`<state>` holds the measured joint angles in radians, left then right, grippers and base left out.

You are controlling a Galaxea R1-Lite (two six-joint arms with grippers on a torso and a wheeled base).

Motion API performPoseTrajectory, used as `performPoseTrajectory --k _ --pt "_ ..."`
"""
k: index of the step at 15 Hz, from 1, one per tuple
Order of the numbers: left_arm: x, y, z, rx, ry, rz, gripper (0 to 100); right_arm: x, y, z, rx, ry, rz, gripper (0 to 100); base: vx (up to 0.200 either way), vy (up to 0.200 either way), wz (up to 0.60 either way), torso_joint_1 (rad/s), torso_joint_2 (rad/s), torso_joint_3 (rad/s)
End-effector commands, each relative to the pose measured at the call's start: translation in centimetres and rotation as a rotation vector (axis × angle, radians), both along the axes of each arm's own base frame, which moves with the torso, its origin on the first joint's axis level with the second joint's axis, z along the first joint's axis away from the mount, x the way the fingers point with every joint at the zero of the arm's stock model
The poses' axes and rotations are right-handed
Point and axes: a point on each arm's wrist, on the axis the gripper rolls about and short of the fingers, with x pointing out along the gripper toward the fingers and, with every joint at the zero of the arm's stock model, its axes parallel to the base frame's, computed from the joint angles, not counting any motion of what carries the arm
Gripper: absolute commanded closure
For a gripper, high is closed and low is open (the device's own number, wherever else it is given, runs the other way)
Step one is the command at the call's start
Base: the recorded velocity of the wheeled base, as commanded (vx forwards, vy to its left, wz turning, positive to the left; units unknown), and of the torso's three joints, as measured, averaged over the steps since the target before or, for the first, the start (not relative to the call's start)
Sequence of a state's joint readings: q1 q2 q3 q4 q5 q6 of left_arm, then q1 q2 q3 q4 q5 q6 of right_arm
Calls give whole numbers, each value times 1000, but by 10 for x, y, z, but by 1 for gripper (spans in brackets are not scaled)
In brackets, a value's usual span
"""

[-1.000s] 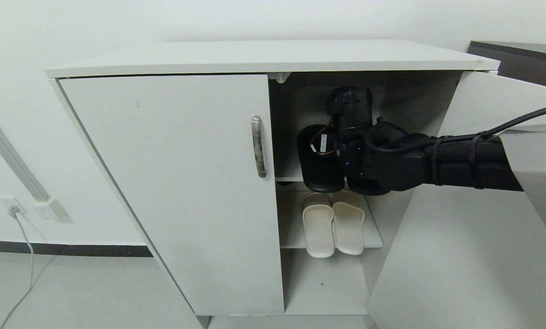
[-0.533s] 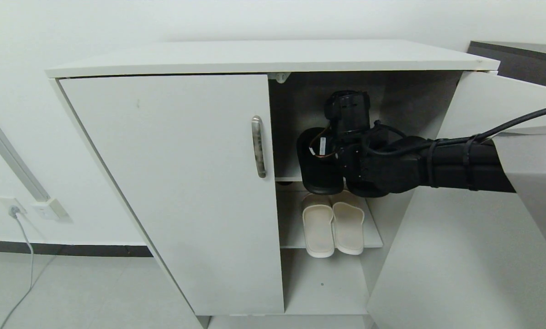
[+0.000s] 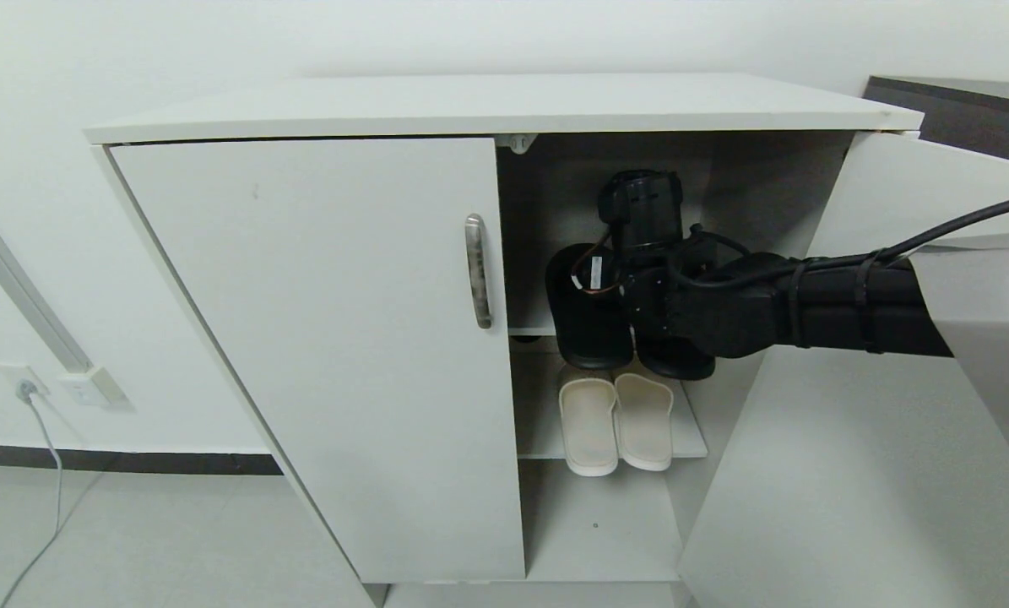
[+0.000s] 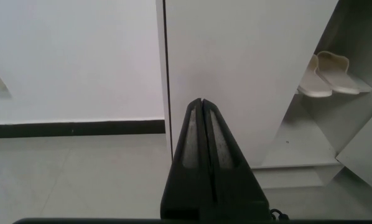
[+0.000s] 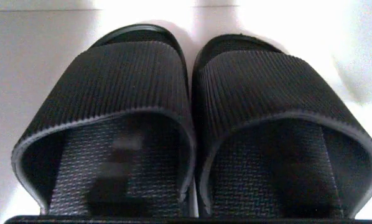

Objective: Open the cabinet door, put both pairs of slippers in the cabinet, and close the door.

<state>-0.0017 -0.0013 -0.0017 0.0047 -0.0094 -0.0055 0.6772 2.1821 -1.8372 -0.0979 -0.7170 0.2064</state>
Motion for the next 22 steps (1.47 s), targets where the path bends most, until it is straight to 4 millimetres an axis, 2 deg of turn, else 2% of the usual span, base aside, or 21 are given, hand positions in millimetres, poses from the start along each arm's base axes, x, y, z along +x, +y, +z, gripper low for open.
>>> performPoseTrajectory --k 1,8,14,16,18,20,21,22 --pt "0 0 0 -1 1 0 100 -4 -2 3 0 1 1 0 0 0 0 0 0 0" --pt "0 0 0 1 1 0 100 -52 -11 20 -9 12 48 0 0 0 0 0 0 0" --pt "0 0 0 1 1 0 100 -118 -21 38 -5 15 150 0 0 0 0 0 0 0" --pt "0 0 0 1 1 0 100 -144 -25 36 3 29 199 0 0 0 0 0 0 0" --pt "0 0 0 1 1 -1 100 -162 -31 34 4 41 236 0 0 0 0 0 0 0" --pt "0 0 0 2 1 -1 100 -170 -36 32 31 41 247 0 0 0 0 0 0 0" --pt "0 0 0 2 1 -1 100 -171 -37 24 30 48 253 0 0 0 0 0 0 0" --pt "0 0 0 4 1 -1 100 -172 -37 17 31 53 271 100 0 0 0 0 0 0"
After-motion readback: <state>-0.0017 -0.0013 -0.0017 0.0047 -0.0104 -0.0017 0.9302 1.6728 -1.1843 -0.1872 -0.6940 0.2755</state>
